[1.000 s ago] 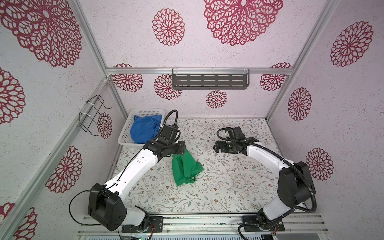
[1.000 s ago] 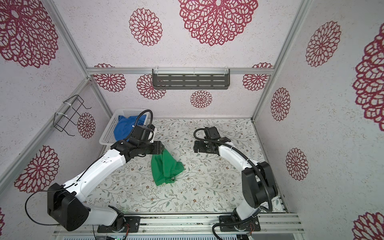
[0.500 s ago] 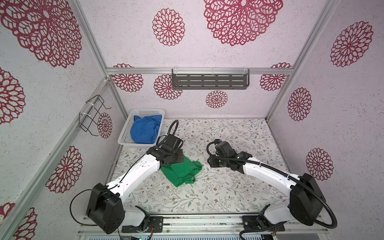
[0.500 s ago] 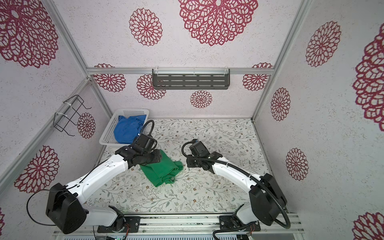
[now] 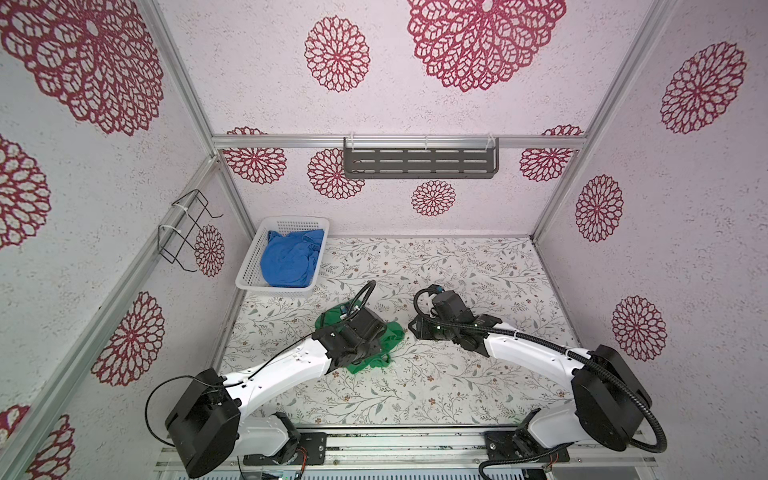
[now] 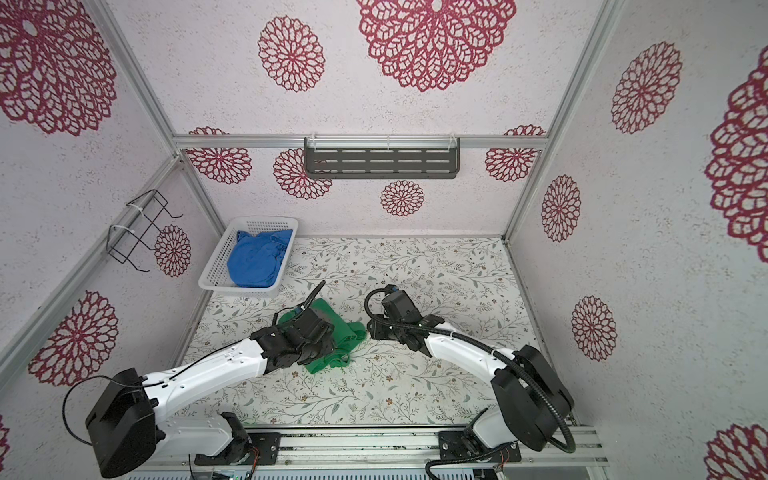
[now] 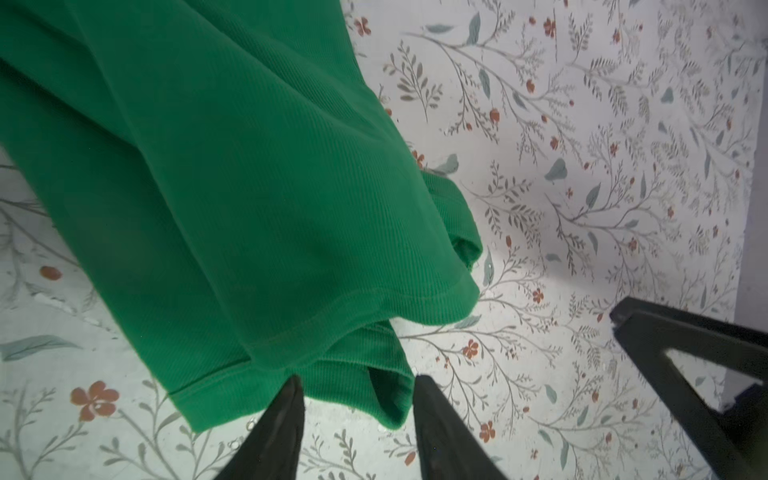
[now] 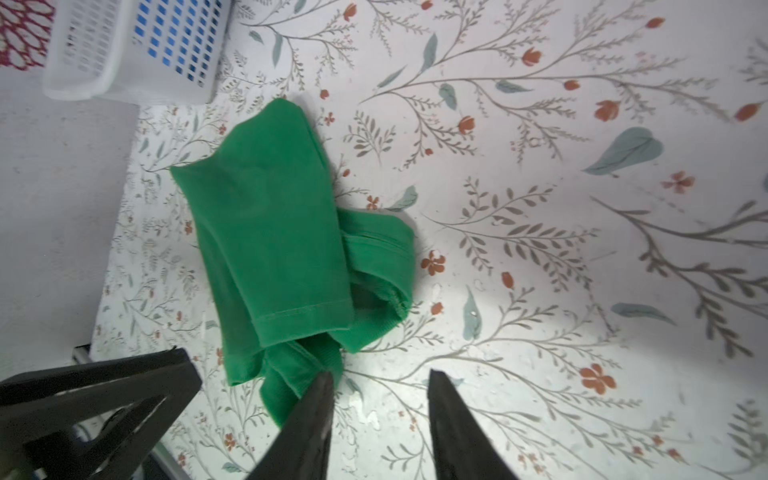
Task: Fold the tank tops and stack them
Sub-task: 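Grasp the tank top edge with the right gripper while the left gripper holds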
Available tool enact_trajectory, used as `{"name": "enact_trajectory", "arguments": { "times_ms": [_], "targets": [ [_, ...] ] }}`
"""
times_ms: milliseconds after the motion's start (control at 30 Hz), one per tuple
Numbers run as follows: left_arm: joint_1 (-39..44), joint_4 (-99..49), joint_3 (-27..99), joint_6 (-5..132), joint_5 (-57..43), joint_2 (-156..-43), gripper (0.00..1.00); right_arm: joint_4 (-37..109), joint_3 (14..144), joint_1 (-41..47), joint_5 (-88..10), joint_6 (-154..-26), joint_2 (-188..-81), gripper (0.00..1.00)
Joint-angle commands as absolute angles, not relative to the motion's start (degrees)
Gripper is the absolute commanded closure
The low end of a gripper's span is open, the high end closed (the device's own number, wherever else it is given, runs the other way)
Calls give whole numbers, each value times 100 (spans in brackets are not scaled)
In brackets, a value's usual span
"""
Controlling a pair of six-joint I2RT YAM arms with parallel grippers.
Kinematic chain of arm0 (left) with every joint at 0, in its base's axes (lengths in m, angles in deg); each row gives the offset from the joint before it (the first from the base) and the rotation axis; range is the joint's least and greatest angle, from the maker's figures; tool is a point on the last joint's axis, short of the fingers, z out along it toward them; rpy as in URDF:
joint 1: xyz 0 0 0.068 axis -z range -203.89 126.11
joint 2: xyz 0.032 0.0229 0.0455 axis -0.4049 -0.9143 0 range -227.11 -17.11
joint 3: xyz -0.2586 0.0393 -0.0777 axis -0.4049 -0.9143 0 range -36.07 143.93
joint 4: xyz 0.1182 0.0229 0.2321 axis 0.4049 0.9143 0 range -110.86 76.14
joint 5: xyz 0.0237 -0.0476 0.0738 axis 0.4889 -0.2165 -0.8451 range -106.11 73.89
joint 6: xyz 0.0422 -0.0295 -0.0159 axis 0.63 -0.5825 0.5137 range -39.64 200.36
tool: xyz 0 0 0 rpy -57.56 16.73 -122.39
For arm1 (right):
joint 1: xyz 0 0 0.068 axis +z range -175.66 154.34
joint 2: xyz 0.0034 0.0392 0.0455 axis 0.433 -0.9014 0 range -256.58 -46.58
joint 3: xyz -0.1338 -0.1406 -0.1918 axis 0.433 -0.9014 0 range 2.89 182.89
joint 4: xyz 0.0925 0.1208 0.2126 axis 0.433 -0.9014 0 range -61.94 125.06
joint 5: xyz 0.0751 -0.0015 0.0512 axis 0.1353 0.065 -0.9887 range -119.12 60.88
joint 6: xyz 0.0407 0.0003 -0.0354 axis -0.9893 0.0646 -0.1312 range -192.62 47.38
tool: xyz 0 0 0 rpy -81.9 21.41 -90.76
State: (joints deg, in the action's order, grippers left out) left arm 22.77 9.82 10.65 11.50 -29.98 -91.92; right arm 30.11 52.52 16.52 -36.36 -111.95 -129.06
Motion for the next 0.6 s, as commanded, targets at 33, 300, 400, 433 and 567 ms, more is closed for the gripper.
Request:
{"name": "enact_trajectory", "arguments": {
  "times_ms": [33, 300, 400, 433, 567],
  "targets": [
    [2318, 701, 805, 663, -3650, -8897, 49, 3522, 5368, 1684, -4099, -11322, -13061, 59],
    [1698, -15, 119, 1039, -2925, -8997, 48, 4093, 5883, 2100, -3993, -11569, -14170, 50],
    [1533, -440, 21, 1160, -2605, -9290, 53, 4226, 6087, 2158, -3992, -11723, -14644, 49],
    [1514, -489, 78, 1230, -2548, -9415, 57, 4252, 6166, 2155, -4041, -11779, -14800, 53],
    [1496, -320, 559, 1581, -2529, -9550, 90, 3867, 6472, 2183, -3893, -11700, -14811, 89]
  ]
}}
